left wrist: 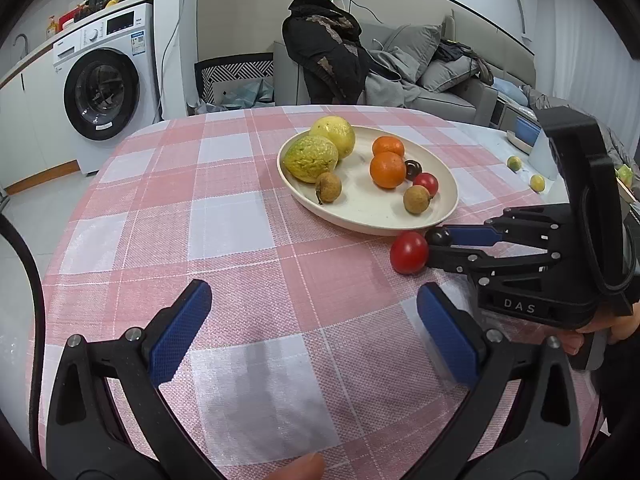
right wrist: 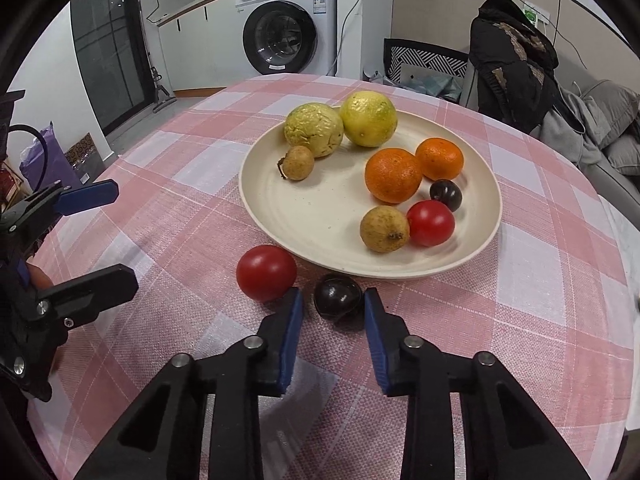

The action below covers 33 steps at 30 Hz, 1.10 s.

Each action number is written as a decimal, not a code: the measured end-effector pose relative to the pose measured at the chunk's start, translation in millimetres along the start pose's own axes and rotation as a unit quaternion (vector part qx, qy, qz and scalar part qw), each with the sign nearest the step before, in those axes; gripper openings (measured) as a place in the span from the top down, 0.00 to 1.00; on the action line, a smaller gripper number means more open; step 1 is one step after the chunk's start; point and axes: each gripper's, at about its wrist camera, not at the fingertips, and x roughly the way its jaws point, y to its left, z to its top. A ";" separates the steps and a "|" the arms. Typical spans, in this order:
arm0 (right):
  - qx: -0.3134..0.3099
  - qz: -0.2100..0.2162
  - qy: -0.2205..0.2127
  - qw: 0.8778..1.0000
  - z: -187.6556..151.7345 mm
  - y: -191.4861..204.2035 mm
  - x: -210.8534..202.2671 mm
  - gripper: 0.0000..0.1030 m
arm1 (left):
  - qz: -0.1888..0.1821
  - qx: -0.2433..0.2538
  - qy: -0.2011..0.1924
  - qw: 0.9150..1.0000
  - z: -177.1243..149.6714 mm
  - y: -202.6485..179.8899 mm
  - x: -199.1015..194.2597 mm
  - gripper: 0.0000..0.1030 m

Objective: Organize fruits
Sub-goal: 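Lower the right tool onto the last dark plum and close it, then close the left tool on the last red tomato and lift it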

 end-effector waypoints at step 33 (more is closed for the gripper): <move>0.104 0.020 -0.090 0.990 -27.6 -38.8 -69.2 0.75 | -0.048 0.050 0.077 0.995 12.3 -68.2 57.8 0.07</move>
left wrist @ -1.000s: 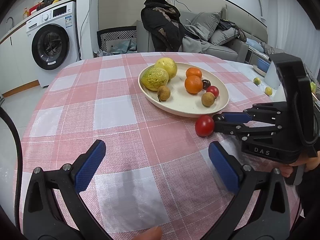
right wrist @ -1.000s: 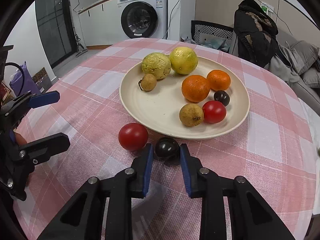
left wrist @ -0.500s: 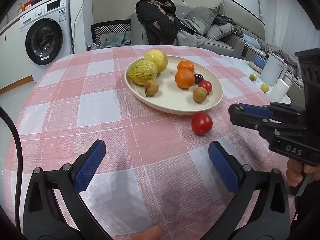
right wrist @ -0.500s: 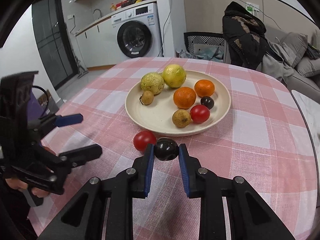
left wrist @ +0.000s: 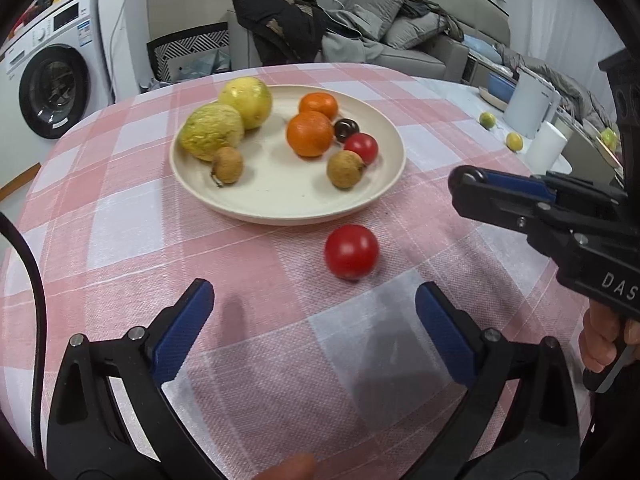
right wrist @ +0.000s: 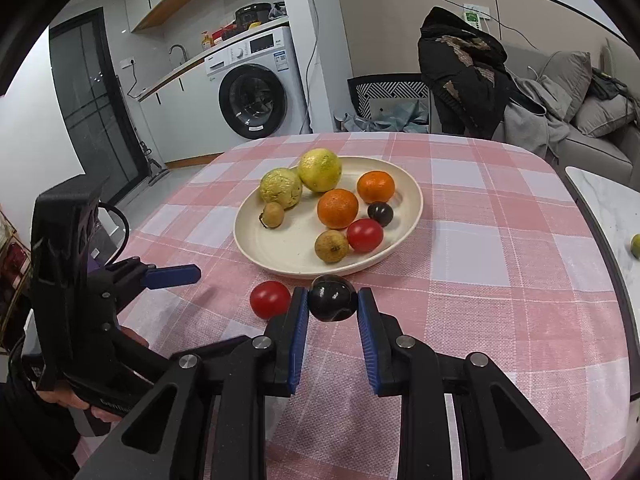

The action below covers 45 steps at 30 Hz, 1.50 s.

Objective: Organize fruits
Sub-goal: 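Close the left tool on the last red tomato and lift it, then carry the tomato in the left tool over the plate while the right tool carries the plum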

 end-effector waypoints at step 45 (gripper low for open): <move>-0.012 -0.018 -0.007 1.000 13.6 4.0 5.3 0.75 | -0.008 -0.001 -0.140 0.990 30.0 24.1 -66.4 0.73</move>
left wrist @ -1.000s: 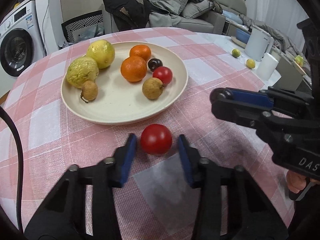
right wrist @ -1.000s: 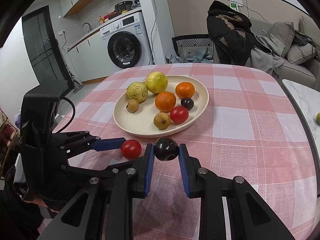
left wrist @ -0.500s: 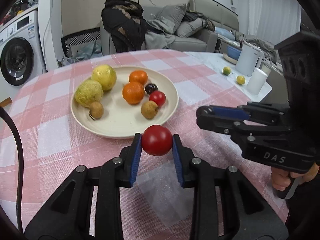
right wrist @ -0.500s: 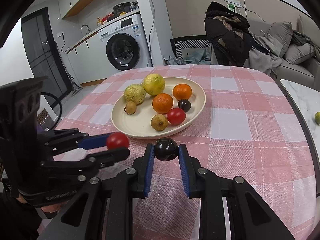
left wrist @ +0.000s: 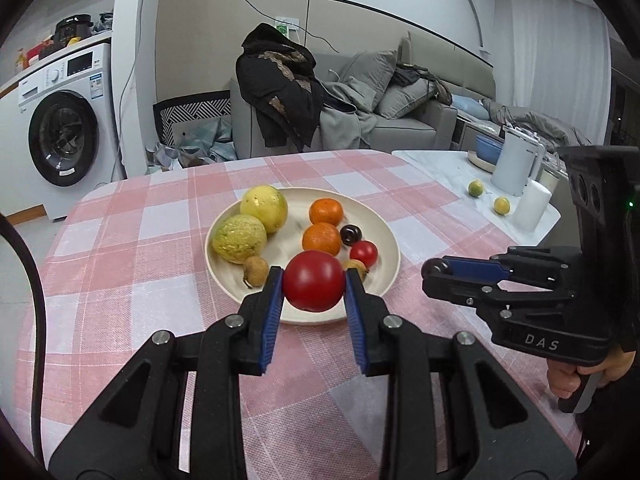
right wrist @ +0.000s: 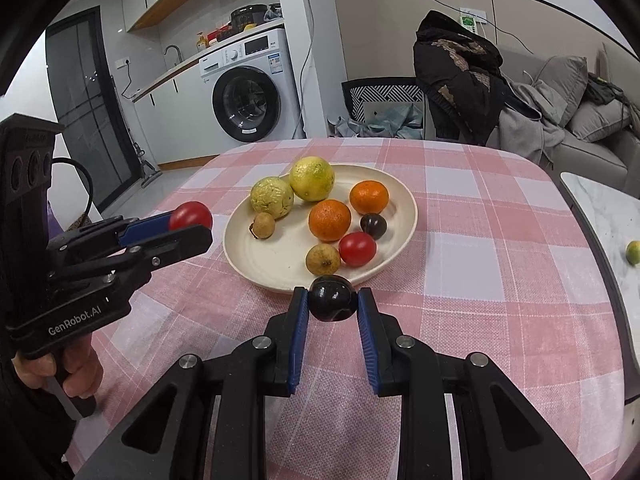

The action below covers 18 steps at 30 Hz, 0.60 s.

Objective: Organize fruits
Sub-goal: 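Carry the tomato in the left tool over the plate while the right tool carries the plum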

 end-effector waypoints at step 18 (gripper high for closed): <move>0.012 0.020 -0.012 1.000 25.0 -1.9 20.8 0.75 | 0.015 -0.012 0.017 1.000 1.1 14.0 39.4 0.73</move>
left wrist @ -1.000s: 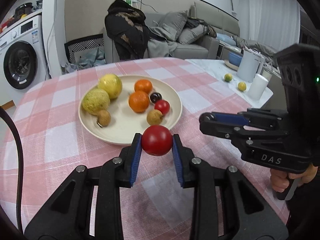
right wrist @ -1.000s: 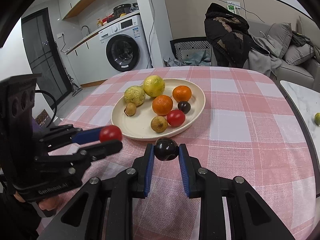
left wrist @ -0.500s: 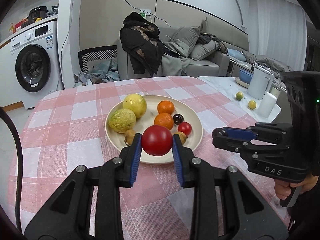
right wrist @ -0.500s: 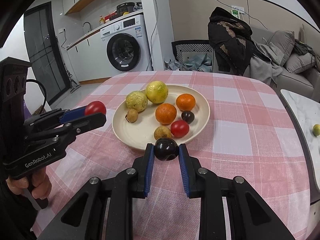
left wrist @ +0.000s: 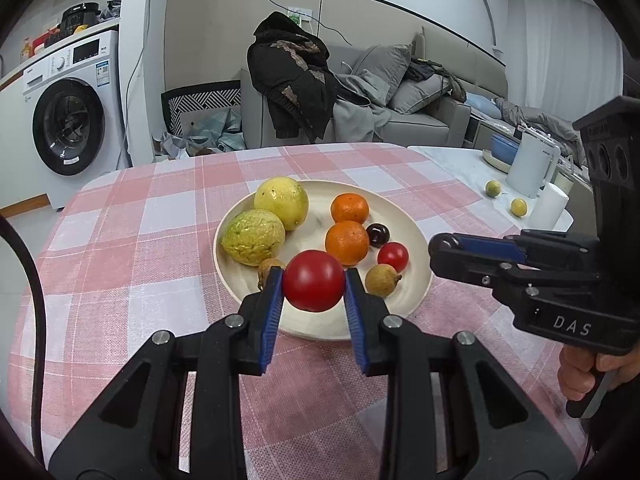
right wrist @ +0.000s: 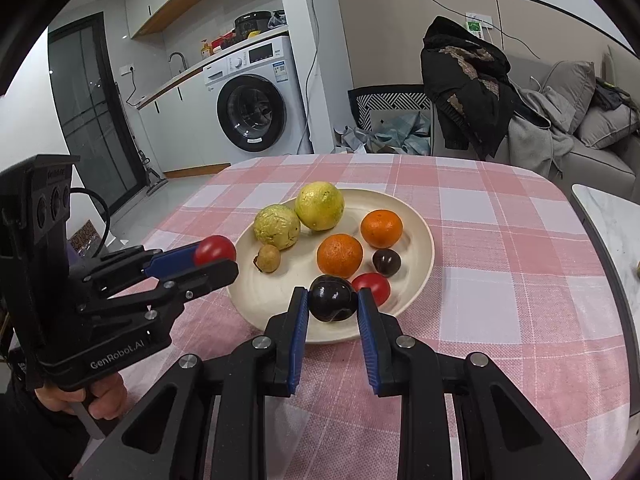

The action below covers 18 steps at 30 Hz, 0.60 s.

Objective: Organize fruits
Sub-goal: 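Carry the tomato in the left tool over the plate while the right tool carries the plum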

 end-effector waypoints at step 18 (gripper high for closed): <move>0.004 0.010 0.021 1.000 4.7 1.0 35.8 0.75 | 0.001 -0.011 0.014 1.000 0.6 5.1 28.2 0.73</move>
